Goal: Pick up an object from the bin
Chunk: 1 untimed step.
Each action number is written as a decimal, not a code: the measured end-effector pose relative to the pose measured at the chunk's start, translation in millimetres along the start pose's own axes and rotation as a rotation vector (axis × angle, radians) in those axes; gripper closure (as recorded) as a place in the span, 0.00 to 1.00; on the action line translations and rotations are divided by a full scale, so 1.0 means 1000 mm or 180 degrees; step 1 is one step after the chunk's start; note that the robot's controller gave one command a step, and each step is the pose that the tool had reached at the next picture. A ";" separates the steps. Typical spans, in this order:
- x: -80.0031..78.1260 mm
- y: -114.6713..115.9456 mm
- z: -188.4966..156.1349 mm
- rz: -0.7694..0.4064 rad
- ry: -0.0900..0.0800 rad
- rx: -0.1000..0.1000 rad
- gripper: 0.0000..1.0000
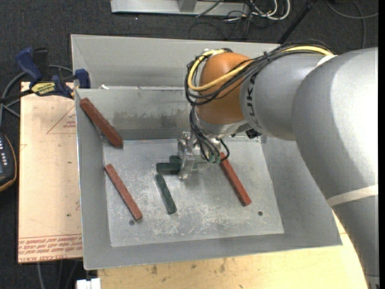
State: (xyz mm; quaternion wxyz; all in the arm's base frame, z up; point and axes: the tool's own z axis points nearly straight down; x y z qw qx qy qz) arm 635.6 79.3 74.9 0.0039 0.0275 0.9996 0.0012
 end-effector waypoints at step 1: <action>0.028 0.014 -0.181 -0.0136 -0.0012 -0.0001 1.00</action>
Offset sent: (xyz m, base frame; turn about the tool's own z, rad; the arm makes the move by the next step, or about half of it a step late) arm -0.0311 0.0139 0.1755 -0.0432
